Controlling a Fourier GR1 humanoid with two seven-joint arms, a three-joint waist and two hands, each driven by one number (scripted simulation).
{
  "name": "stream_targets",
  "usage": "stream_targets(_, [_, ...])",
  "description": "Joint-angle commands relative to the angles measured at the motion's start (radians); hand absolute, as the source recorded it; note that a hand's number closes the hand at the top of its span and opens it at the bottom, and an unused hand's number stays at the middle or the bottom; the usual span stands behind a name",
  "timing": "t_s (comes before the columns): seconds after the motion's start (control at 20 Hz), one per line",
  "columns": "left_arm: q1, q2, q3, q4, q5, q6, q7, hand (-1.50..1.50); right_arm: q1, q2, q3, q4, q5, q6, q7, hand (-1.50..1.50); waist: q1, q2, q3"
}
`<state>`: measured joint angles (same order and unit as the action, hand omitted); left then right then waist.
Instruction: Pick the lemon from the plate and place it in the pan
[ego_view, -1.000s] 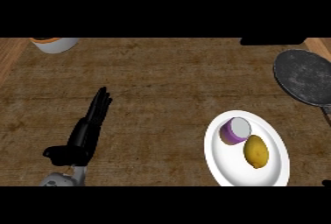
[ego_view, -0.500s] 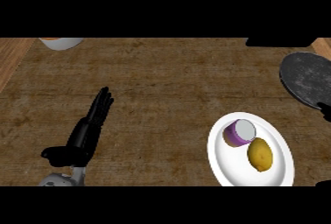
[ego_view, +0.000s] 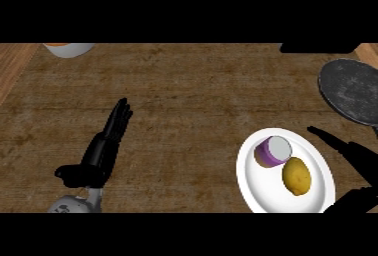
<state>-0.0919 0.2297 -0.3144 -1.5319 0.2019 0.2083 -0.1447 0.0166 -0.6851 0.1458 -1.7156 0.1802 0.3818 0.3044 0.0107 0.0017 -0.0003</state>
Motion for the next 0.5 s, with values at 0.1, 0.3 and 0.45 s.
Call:
stream_targets(0.1, [0.060, -0.029, 0.020, 0.004, -0.038, -0.027, -0.045, 0.00, -0.083, 0.096, 0.036, 0.128, 0.128, 0.041, 0.001, -1.50, -0.005, -0.001, 0.000])
stream_targets(0.3, [0.017, -0.060, 0.063, 0.018, -0.065, -0.054, -0.018, 0.00, -0.012, 0.144, -0.009, 0.055, 0.157, 0.076, 0.036, -1.50, -0.012, -0.002, 0.000])
stream_targets(0.45, [0.035, -0.074, 0.060, -0.004, -0.095, -0.059, 0.004, 0.00, -0.037, 0.197, -0.016, -0.001, 0.168, 0.104, 0.127, -1.50, -0.012, -0.002, 0.000])
